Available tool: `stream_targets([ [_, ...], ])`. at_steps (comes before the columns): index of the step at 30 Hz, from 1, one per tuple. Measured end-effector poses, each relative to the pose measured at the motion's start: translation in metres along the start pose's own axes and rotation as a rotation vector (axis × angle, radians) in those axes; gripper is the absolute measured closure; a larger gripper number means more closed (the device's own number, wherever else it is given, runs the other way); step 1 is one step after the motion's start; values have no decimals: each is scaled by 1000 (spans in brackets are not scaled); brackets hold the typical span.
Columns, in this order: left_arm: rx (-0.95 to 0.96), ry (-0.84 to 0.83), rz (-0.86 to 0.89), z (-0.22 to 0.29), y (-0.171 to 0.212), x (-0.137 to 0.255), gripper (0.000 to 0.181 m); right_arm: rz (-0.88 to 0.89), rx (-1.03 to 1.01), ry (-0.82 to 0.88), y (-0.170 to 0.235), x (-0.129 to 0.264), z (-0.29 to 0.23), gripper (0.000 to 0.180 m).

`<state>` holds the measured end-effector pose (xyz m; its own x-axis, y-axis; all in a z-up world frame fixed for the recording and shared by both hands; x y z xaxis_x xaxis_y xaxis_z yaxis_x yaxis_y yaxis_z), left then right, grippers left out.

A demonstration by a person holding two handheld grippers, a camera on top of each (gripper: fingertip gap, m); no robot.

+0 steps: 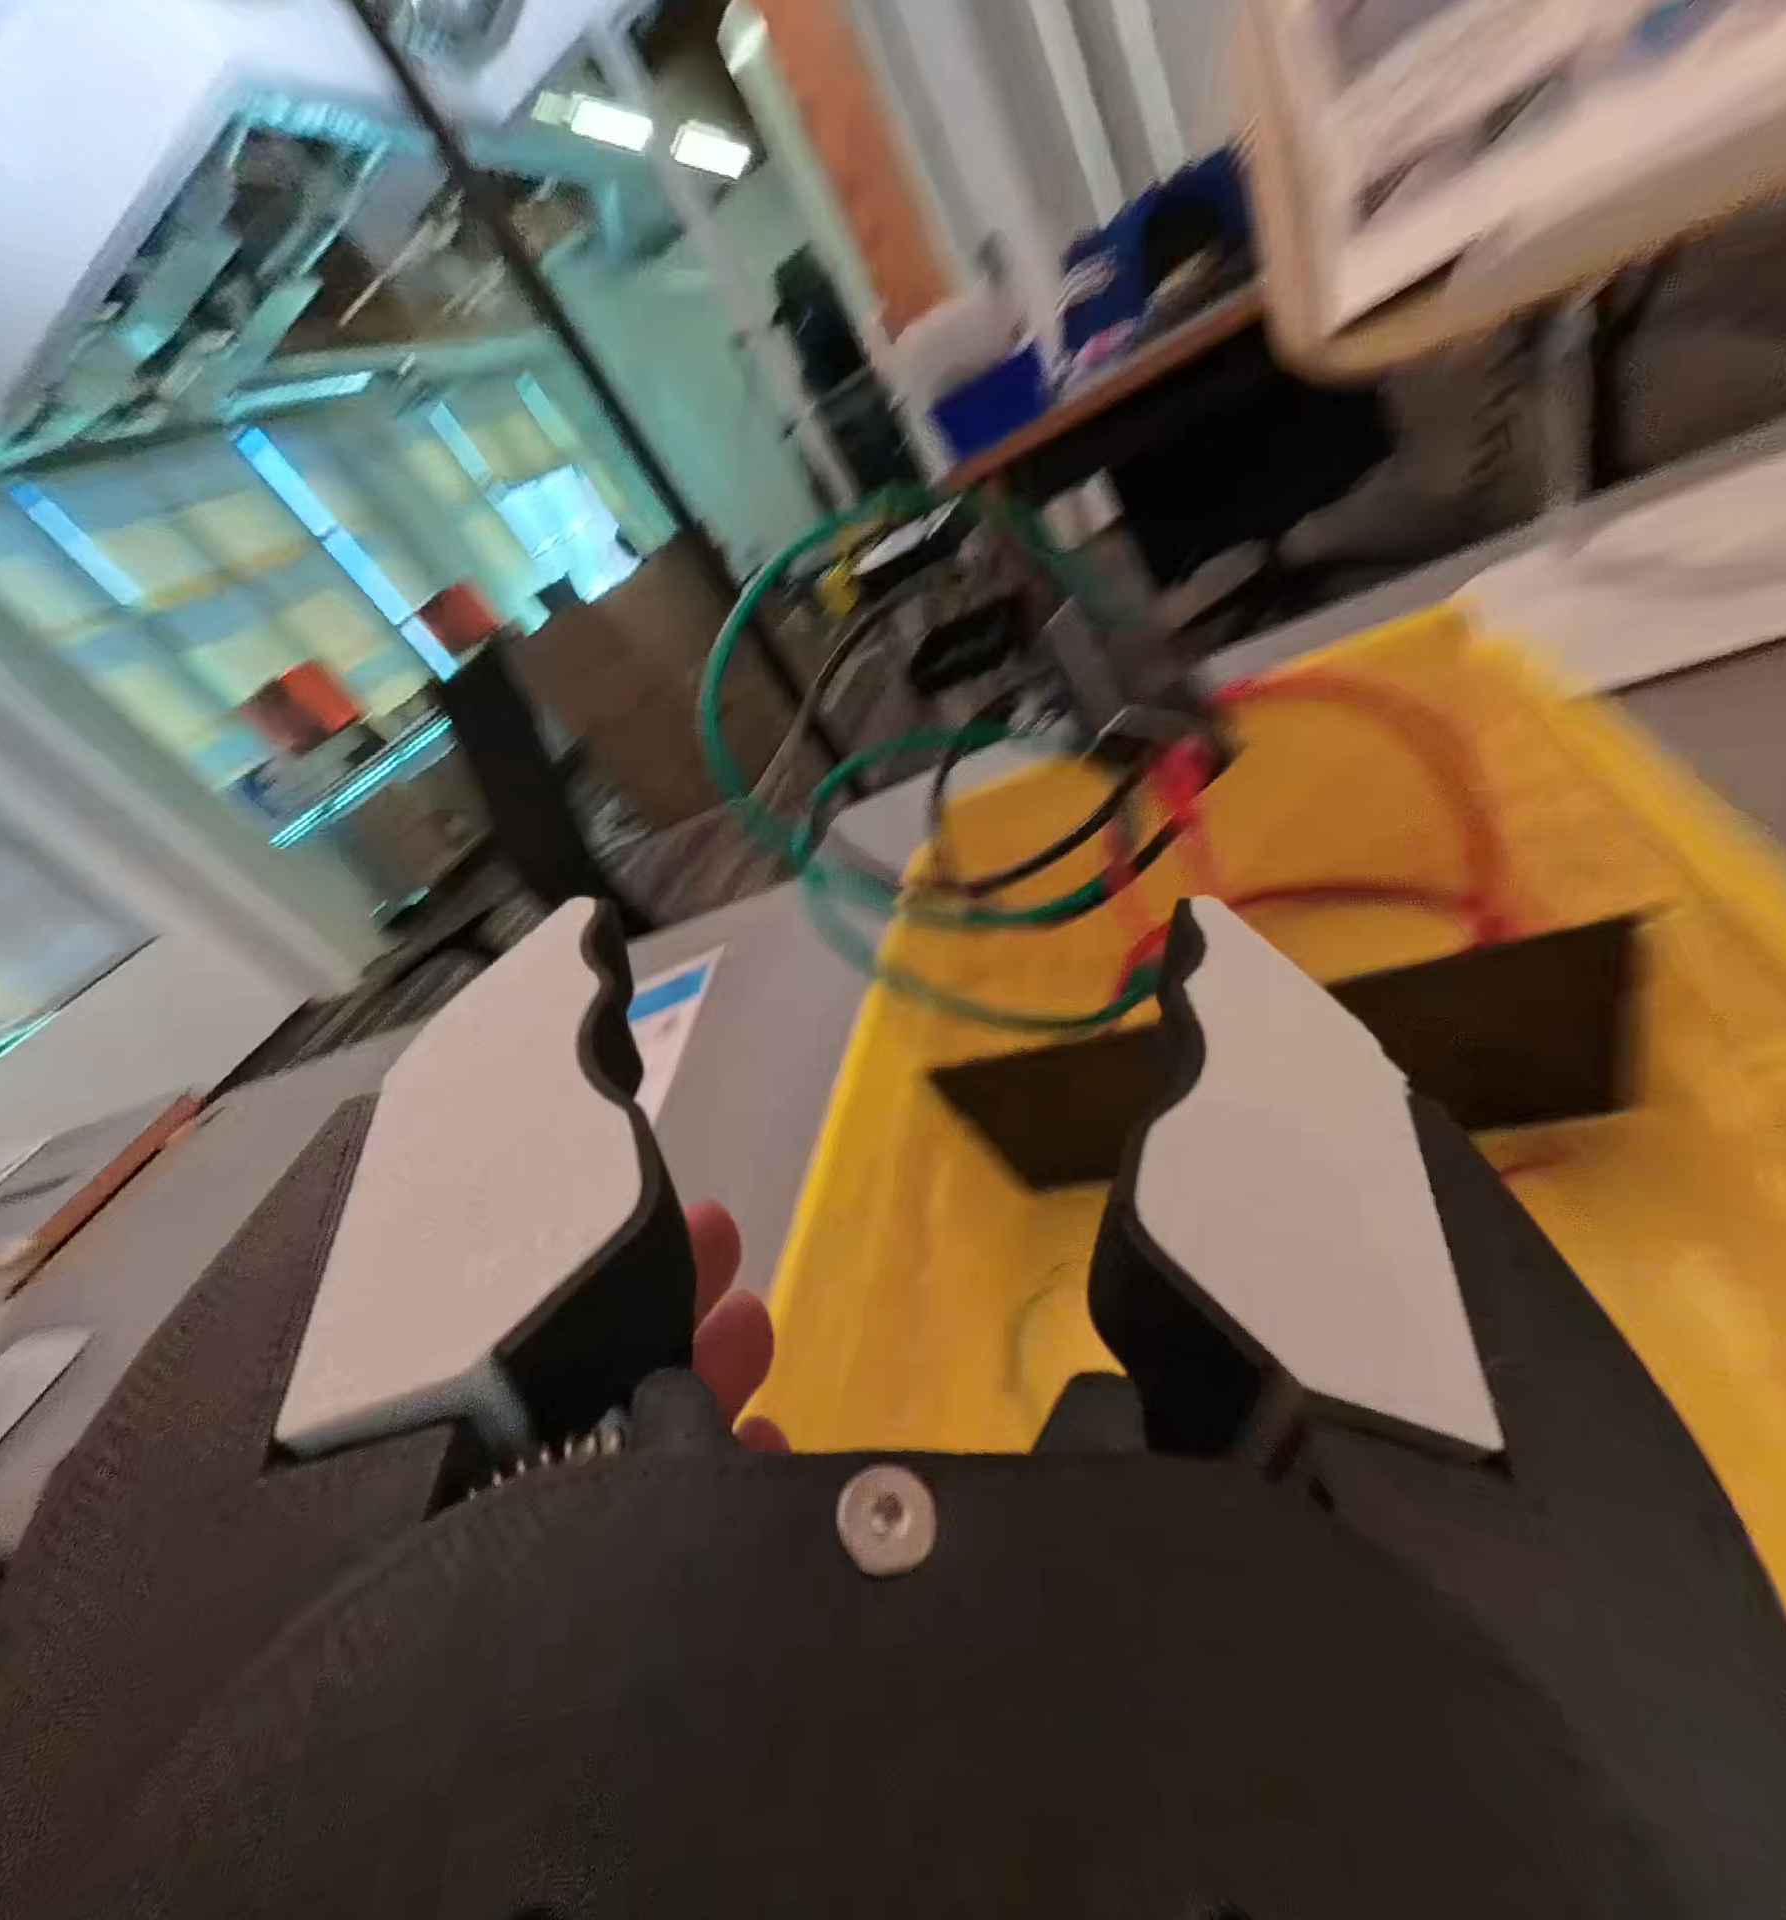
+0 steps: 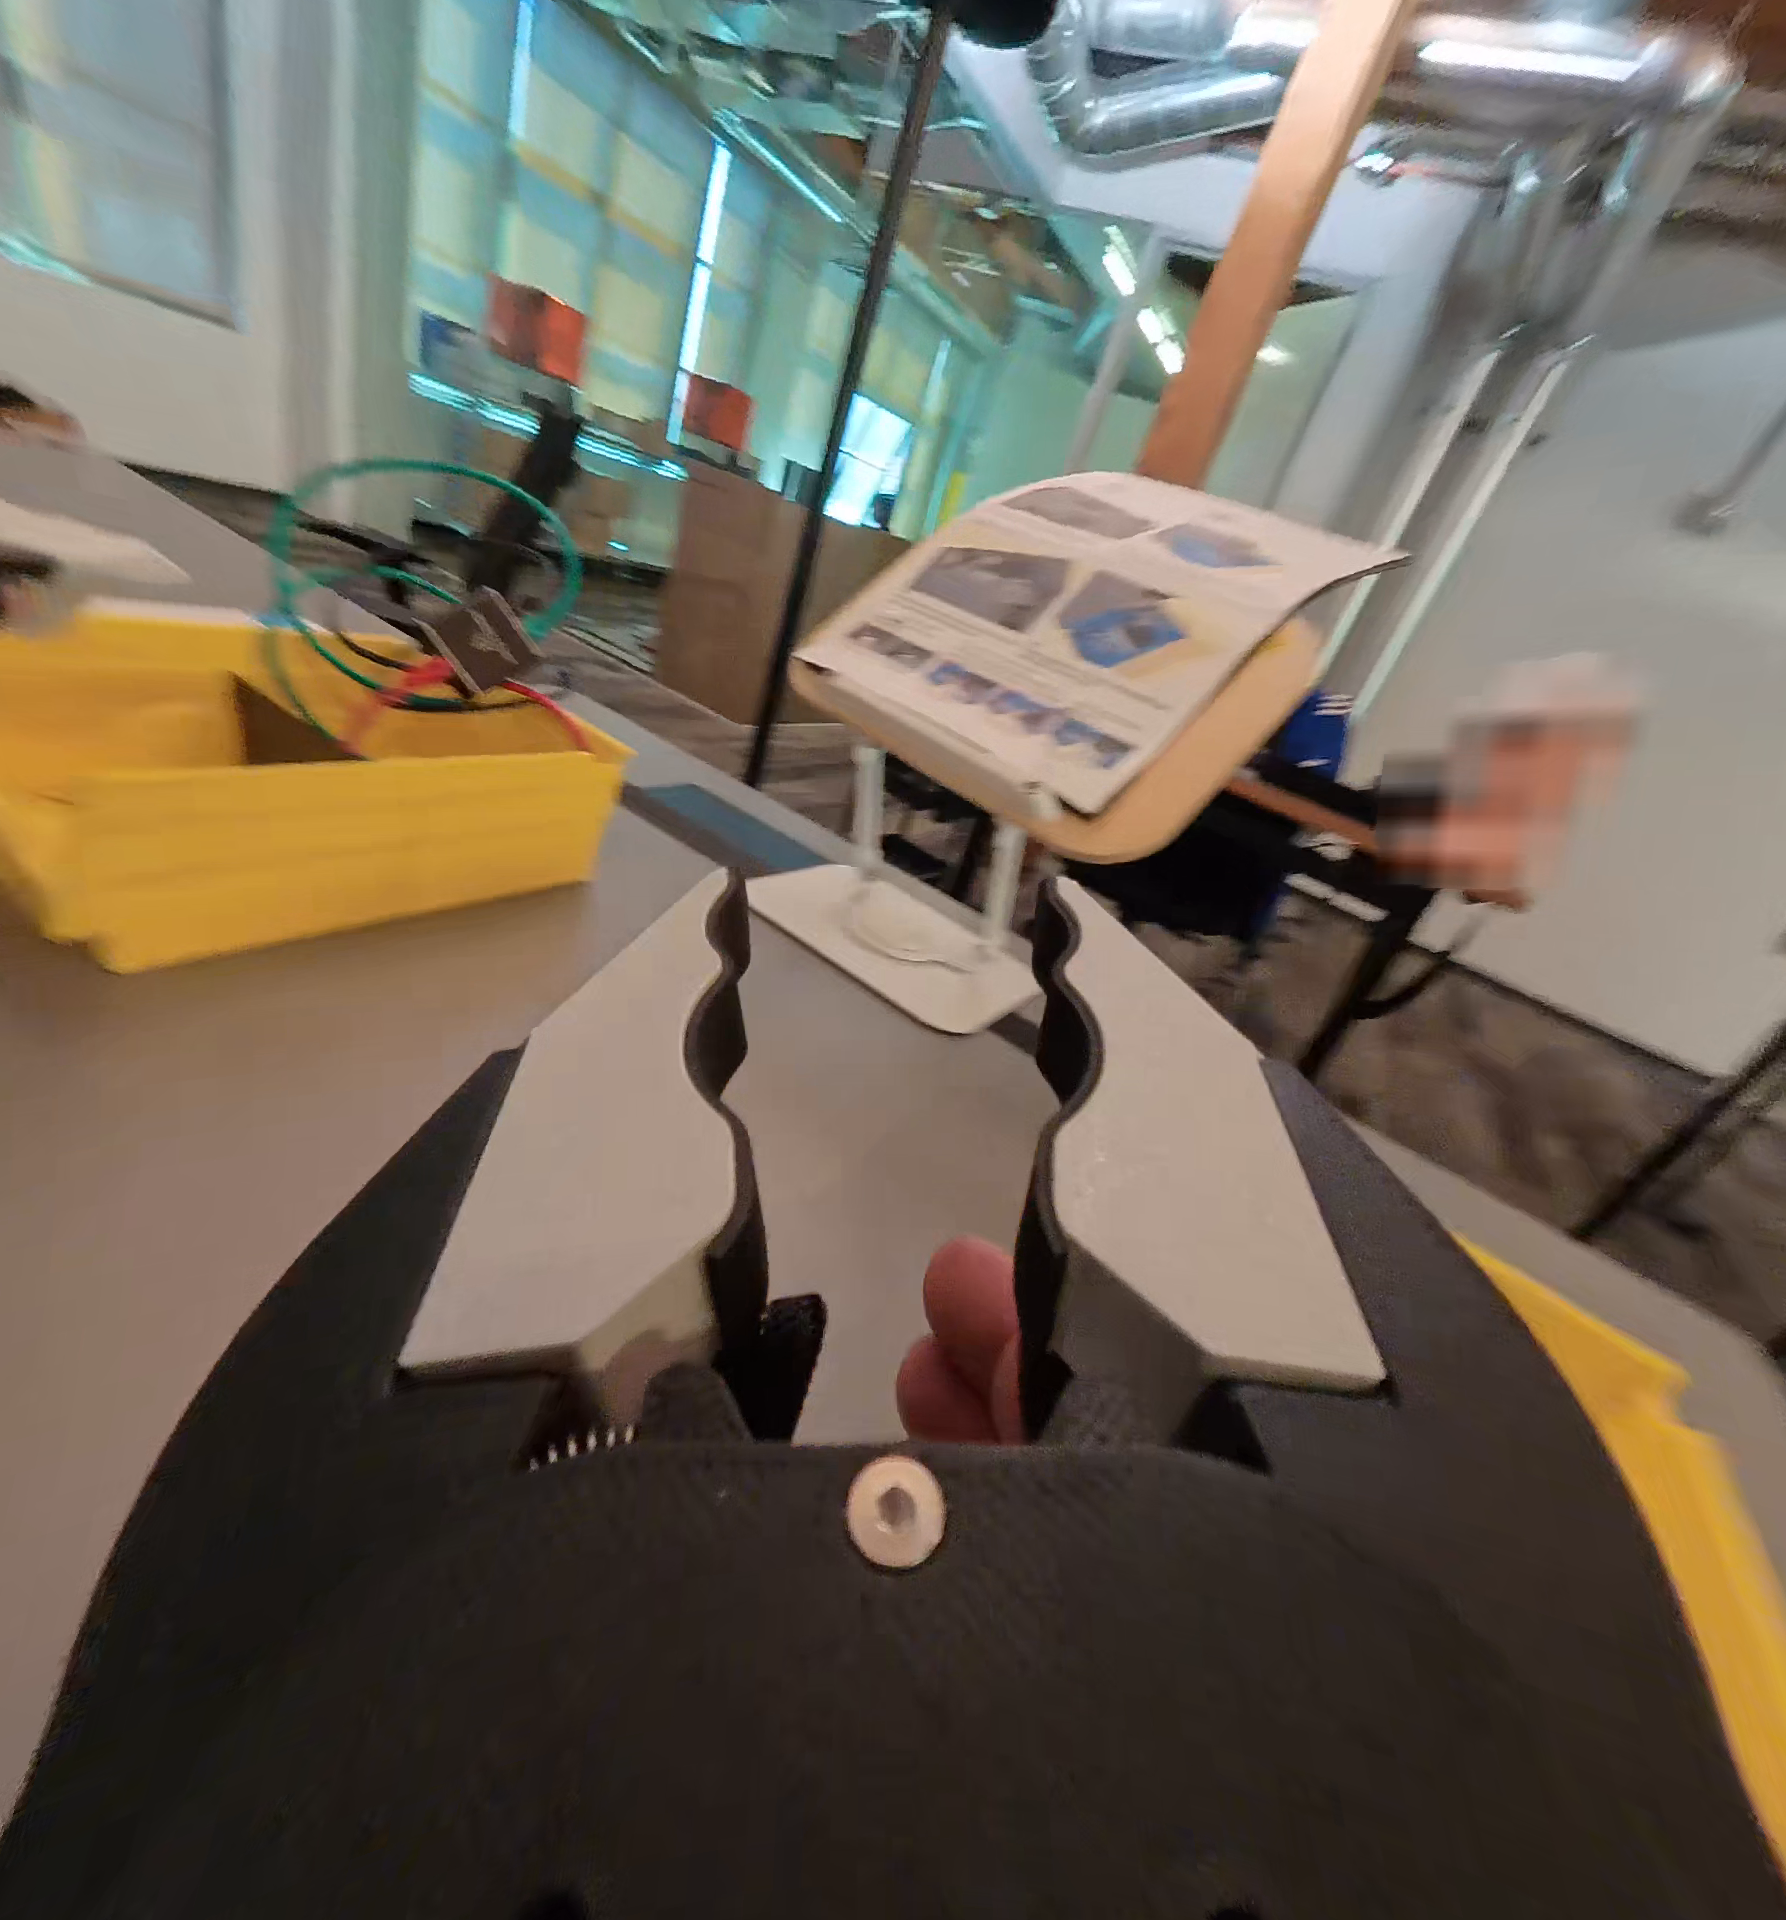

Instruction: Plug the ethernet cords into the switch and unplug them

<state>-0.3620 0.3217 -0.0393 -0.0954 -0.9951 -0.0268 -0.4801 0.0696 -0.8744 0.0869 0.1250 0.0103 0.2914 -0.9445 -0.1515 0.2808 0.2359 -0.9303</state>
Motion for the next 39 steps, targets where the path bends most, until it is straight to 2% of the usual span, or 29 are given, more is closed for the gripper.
stream_targets([
  [2, 0, -54, -89, -22, 38, -3, 84, 6, -93, -58, 1, -12, -28, 128],
  [4, 45, -36, -196, -26, 71, -5, 84, 4, -133, -91, 3, -22, -50, 129],
  [6, 58, 1, -237, -24, 86, -7, 88, 5, -134, -114, 7, -33, -70, 131],
  [8, 49, 37, -274, -19, 96, -9, 102, -5, -111, -151, 15, -43, -89, 132],
  [10, 30, 57, -307, -15, 108, -9, 140, -23, -97, -187, 24, -51, -105, 132],
  [12, 60, 36, -282, -20, 112, -9, 158, -49, -107, -222, 33, -57, -117, 131],
  [19, 124, 135, -277, -20, 110, 0, 169, -104, -132, -253, 64, -55, -128, 134],
  [21, 193, 165, -279, -26, 113, 7, 171, -115, -108, -259, 69, -51, -127, 135],
  [28, 209, 217, -303, -55, 128, 25, 171, -119, -144, -232, 74, -43, -109, 133],
  [29, 217, 193, -304, -59, 128, 25, 165, -114, -144, -232, 74, -42, -108, 133],
  [30, 208, 146, -285, -64, 124, 24, 134, -111, -146, -232, 72, -42, -108, 133],
  [31, 182, 115, -260, -67, 116, 24, 112, -109, -145, -233, 72, -42, -108, 133],
  [33, 110, 37, -183, -72, 86, 24, 90, -110, -134, -229, 72, -42, -109, 133],
  [35, -3, -17, -65, -70, 43, 22, 91, -113, -122, -230, 72, -43, -110, 134],
  [36, -63, -7, -18, -62, 21, 19, 96, -111, -120, -232, 72, -43, -111, 134],
  [37, -104, 42, -5, -48, 5, 13, 104, -110, -118, -235, 72, -43, -112, 134],
  [39, -102, 162, -43, -19, -13, -8, 103, -108, -108, -240, 72, -44, -114, 134],
])
Point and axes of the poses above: each gripper's, where its closed fingertips meet, x back along the fingers, y out of its underside, z = x × y across the jaws, the point moved 3 cm from there along x, back along the fingers, and after that the axes turned 4 degrees about z, right-handed, at the moved point
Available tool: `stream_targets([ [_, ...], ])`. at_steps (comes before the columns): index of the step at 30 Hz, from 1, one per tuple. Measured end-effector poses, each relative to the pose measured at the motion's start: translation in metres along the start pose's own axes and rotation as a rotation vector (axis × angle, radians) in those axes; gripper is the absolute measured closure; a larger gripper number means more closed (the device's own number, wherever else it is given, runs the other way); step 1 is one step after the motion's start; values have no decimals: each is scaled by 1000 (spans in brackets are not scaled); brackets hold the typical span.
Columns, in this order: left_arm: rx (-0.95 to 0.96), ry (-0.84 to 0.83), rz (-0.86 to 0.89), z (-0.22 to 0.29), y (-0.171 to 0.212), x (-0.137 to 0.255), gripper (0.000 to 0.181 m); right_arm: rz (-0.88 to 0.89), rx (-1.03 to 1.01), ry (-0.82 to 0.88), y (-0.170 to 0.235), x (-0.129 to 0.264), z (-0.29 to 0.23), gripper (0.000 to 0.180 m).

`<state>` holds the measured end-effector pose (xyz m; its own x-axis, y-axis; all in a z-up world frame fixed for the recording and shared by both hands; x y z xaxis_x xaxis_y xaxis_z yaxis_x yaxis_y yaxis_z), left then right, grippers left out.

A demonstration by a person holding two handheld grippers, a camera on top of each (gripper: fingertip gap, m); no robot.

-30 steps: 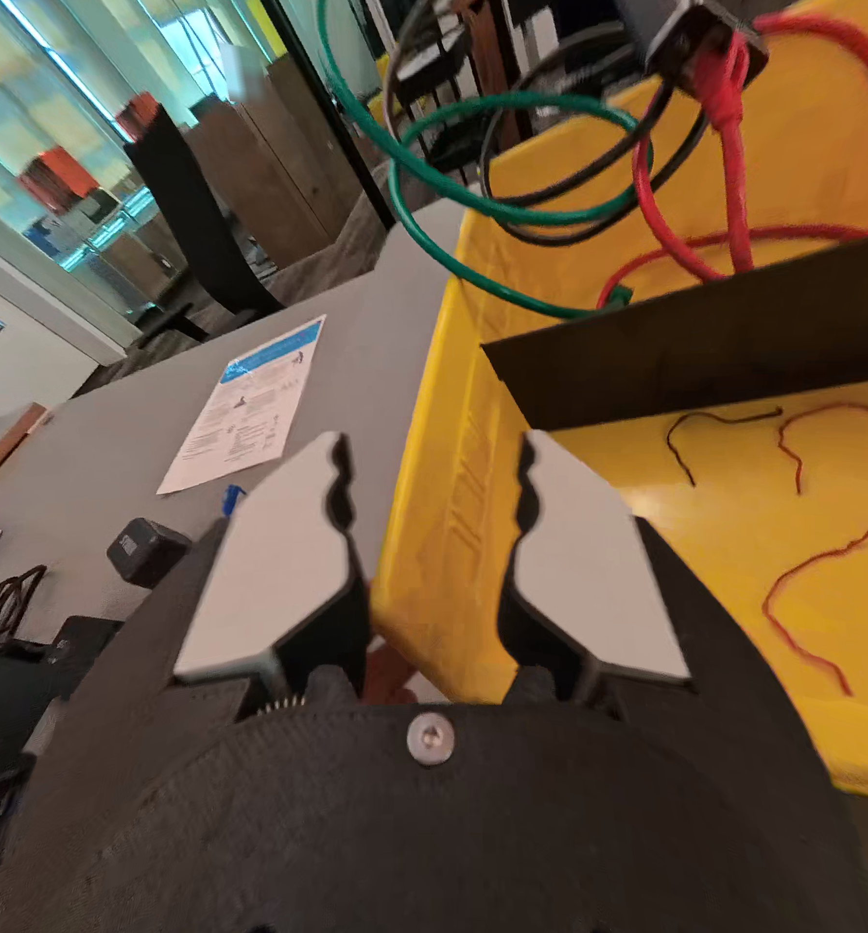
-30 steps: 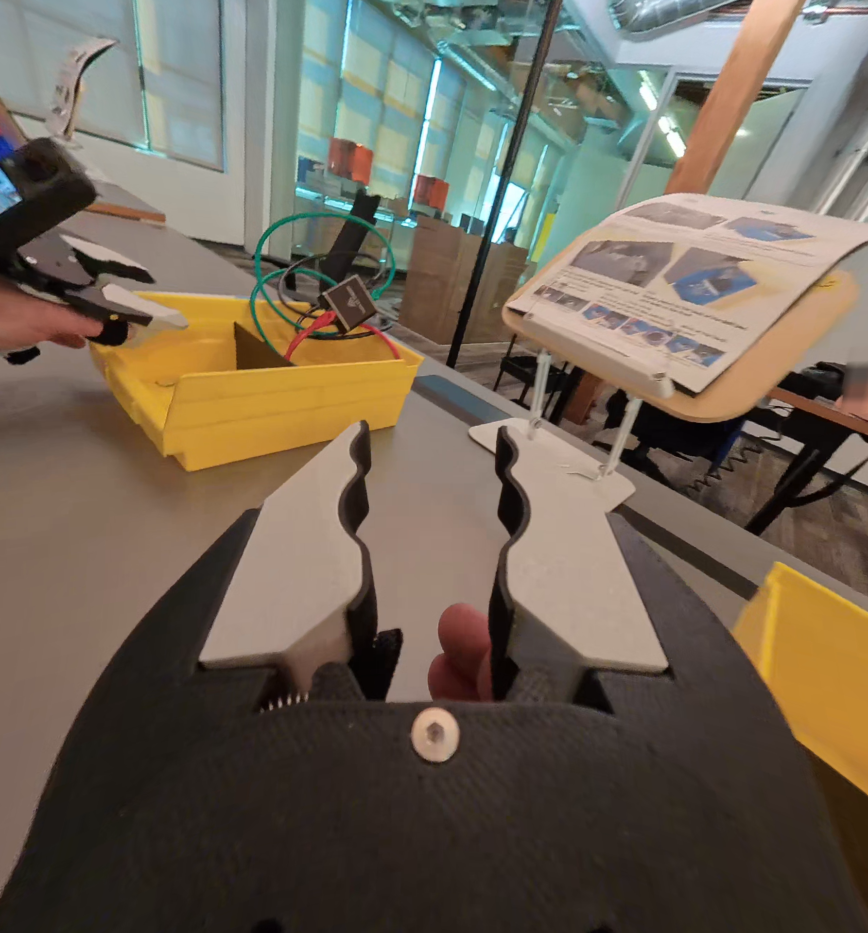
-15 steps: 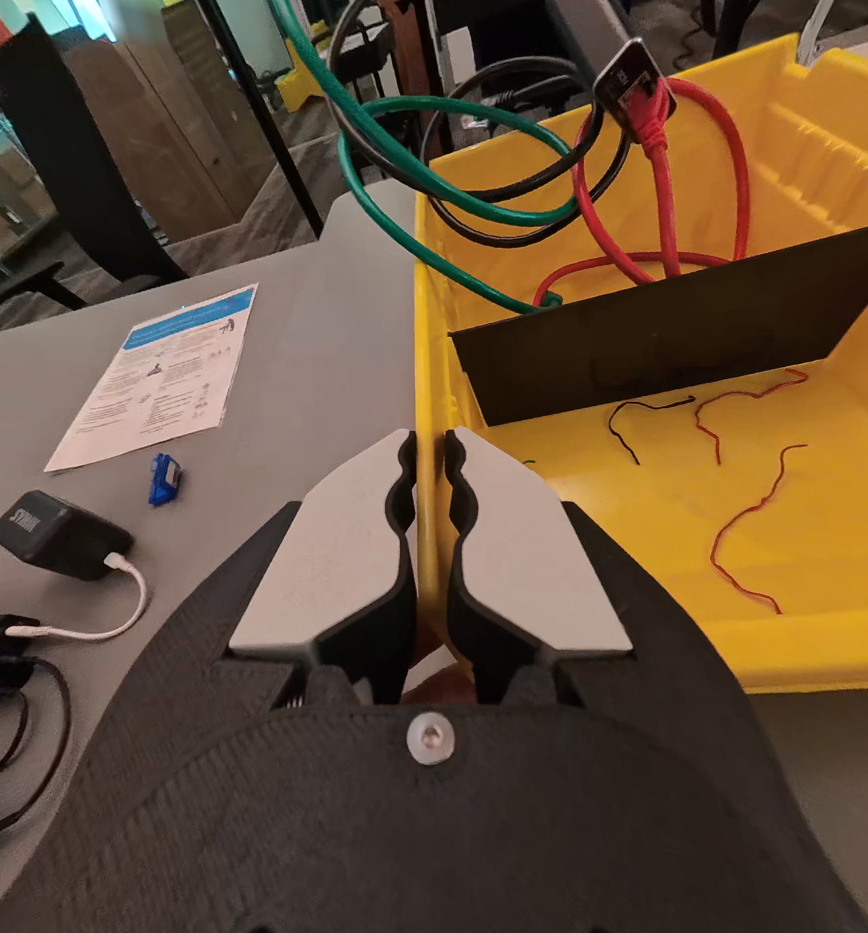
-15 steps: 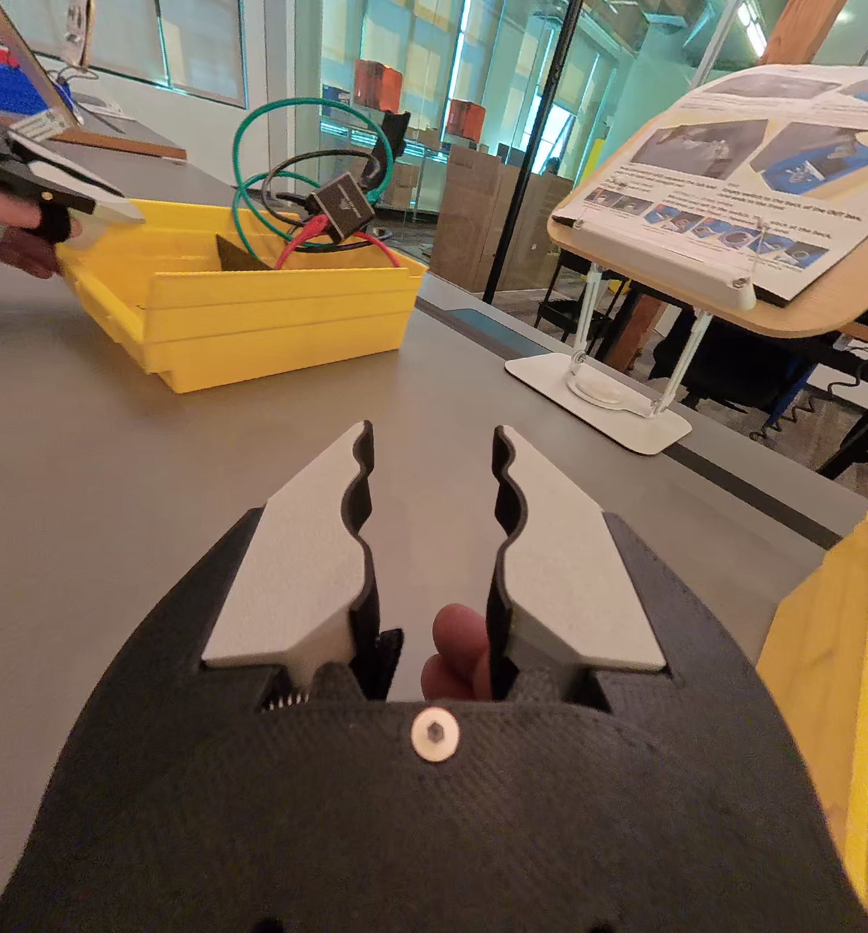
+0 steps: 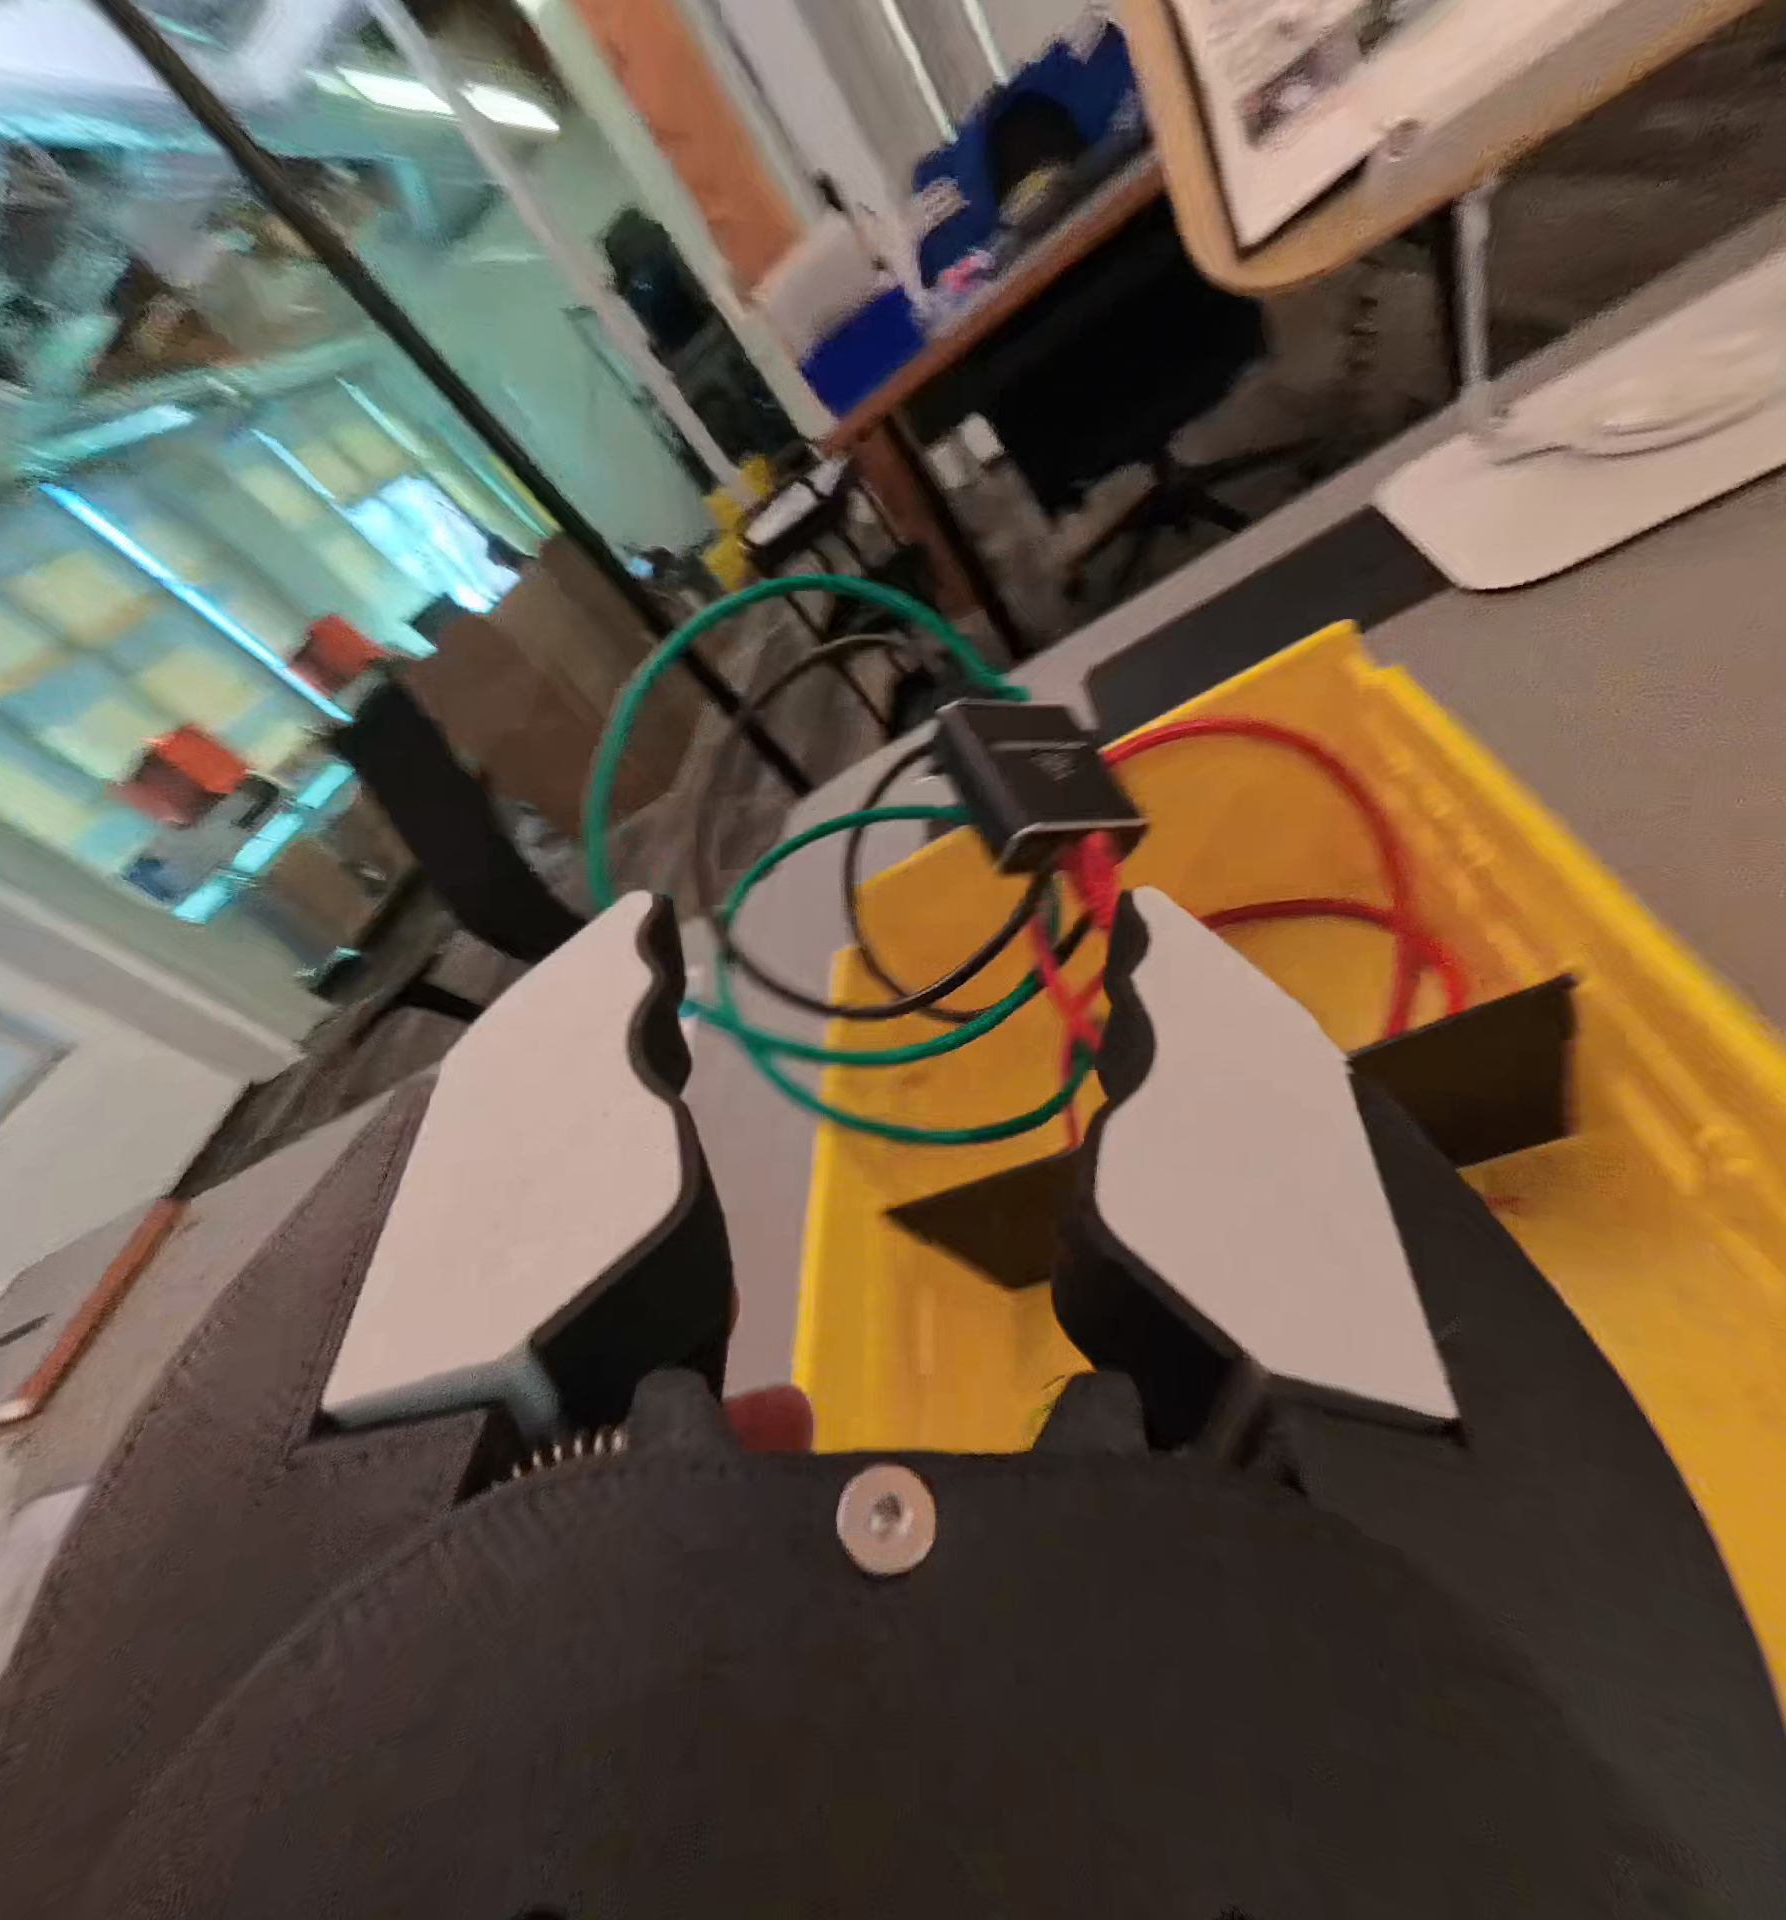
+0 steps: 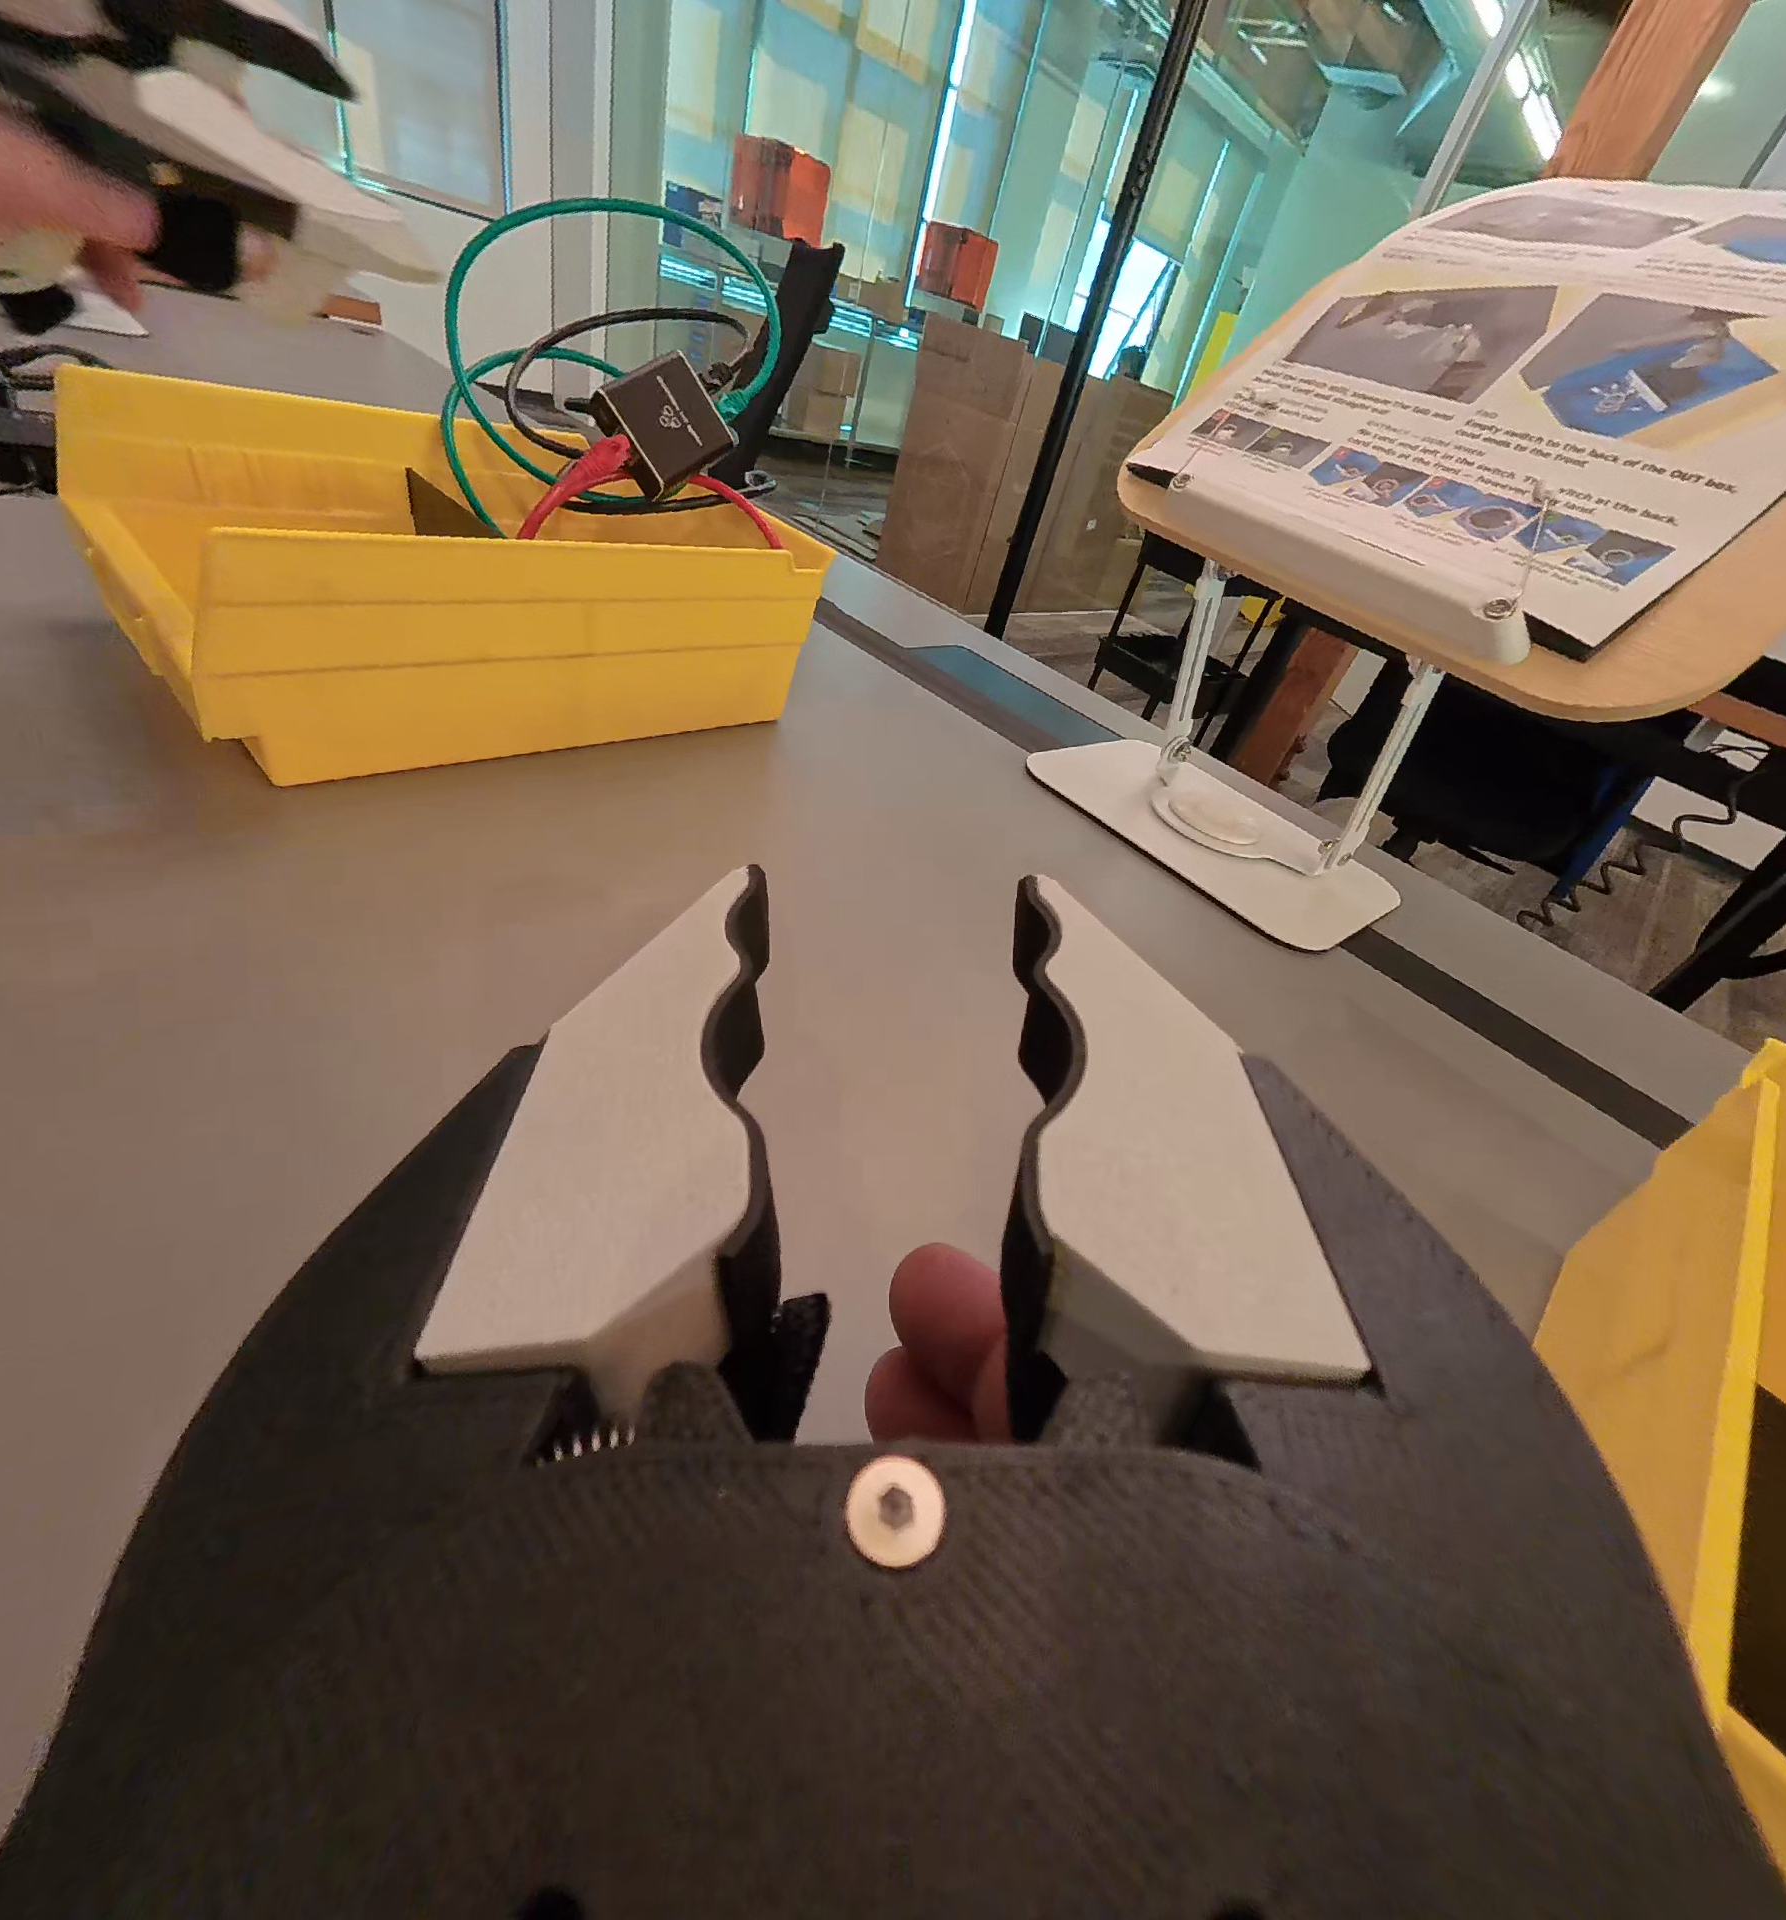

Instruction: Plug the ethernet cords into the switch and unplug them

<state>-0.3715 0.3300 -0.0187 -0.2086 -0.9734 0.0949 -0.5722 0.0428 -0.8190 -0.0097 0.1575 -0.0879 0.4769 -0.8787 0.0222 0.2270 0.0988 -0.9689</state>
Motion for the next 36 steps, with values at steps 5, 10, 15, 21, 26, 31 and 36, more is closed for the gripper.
stream_targets([
  [5, -2, 108, -223, 33, 12, -79, 76, -4, 37, -17, 0, -1, -5, 134],
  [10, -111, 45, -412, 40, 46, -131, 74, -14, 62, -18, 2, 1, -6, 135],
  [15, -241, -6, -439, 43, 51, -146, 103, -16, 58, -14, 4, 2, -3, 134],
  [21, -264, -96, -288, 23, 18, -134, 105, -20, 45, -15, 6, 1, -1, 134],
  [26, -231, -134, -177, -10, -27, -121, 106, -20, 50, -28, 6, 0, -4, 134],
  [31, -238, -188, -74, -49, -85, -108, 107, -20, 64, -32, 5, 0, -6, 134],
  [36, -285, -262, 9, -87, -143, -96, 107, -18, 73, -38, 5, 1, -8, 134],
])
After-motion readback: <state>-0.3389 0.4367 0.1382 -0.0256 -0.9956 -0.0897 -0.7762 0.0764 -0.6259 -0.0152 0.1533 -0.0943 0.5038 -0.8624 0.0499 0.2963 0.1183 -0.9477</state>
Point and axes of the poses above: each gripper's, where its closed fingertips meet, x back along the fingers, y out of its underside, z = x × y across the jaws, the point moved 3 cm from there along x, back along the fingers, and after that the axes turned 4 degrees about z, right-handed, at the moved point
